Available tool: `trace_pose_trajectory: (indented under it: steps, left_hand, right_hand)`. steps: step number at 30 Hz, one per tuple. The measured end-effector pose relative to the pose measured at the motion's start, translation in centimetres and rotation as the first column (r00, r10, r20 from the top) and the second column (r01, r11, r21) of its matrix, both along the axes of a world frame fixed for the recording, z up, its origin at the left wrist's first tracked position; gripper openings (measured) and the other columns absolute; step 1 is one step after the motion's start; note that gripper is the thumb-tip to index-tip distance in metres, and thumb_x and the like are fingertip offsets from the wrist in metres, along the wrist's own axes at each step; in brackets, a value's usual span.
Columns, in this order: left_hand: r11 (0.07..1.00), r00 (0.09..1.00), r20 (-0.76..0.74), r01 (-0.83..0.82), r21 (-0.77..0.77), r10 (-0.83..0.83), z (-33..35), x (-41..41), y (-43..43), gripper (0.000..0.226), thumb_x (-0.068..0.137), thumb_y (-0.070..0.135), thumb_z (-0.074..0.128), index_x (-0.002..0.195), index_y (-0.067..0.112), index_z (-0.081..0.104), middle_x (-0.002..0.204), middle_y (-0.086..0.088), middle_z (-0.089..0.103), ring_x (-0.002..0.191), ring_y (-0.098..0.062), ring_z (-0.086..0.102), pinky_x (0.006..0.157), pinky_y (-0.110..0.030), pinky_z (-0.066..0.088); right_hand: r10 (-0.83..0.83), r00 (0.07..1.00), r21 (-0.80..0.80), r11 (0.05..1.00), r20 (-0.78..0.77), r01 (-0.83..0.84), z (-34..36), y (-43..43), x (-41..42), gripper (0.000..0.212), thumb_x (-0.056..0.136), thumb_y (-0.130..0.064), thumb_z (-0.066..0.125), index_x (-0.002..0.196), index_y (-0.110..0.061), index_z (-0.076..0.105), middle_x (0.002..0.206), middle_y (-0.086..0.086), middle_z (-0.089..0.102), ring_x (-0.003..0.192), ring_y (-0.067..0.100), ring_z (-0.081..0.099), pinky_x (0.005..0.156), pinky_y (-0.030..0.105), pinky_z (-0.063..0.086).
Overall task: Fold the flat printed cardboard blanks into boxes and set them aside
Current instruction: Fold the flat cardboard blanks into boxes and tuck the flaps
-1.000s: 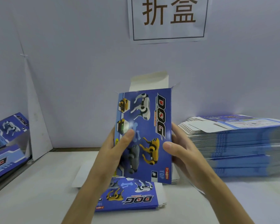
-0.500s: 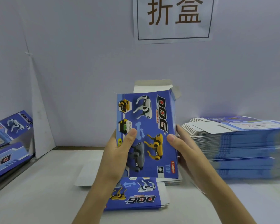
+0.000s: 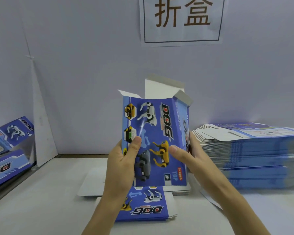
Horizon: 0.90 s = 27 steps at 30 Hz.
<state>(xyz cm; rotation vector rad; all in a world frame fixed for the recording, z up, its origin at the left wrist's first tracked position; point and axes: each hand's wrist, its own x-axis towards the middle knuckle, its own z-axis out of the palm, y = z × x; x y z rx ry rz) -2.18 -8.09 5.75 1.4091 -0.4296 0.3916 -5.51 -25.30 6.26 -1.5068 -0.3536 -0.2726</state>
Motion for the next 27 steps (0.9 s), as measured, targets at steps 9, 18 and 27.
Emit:
trace_pose_trajectory:
  steps: [9, 18, 27]
  left_hand:
    - [0.93, 0.947, -0.215, 0.287, 0.23, -0.239, 0.6, 1.1, 2.6, 0.089, 0.059, 0.052, 0.074, 0.14, 0.04, 0.039, 0.127, 0.005, 0.061, 0.109, -0.016, 0.065, 0.092, -0.038, 0.054]
    - [0.864, 0.897, -0.146, 0.442, 0.241, -0.418, 0.8, 1.2, 4.6, 0.027, 0.081, 0.03, 0.06, 0.106, 0.036, 0.07, 0.106, -0.002, 0.073, 0.1, -0.021, 0.068, 0.082, -0.021, 0.053]
    - [0.931, 0.962, -0.144, 0.262, 0.256, -0.232, 0.3, 2.0, 4.3, 0.04, 0.076, 0.067, 0.064, 0.094, 0.031, 0.067, 0.09, -0.005, 0.073, 0.081, -0.023, 0.069, 0.073, -0.026, 0.056]
  right_hand:
    - [-0.004, 1.0, 0.178, 0.984, -0.028, 0.009, -0.9, 0.0, 0.5, 0.04, 0.07, -0.027, 0.071, 0.109, -0.027, 0.063, 0.103, 0.0, 0.076, 0.091, 0.024, 0.074, 0.065, 0.028, 0.059]
    - [-0.135, 0.991, 0.143, 0.981, -0.005, 0.135, -1.0, 1.8, 0.8, 0.07, 0.061, -0.039, 0.078, 0.125, -0.028, 0.051, 0.105, -0.008, 0.074, 0.091, 0.018, 0.074, 0.062, 0.026, 0.058]
    - [-0.1, 0.991, 0.054, 0.994, 0.091, 0.095, -0.8, 2.8, 0.1, 0.072, 0.06, -0.041, 0.081, 0.124, -0.028, 0.052, 0.108, -0.008, 0.073, 0.097, 0.016, 0.072, 0.067, 0.022, 0.058]
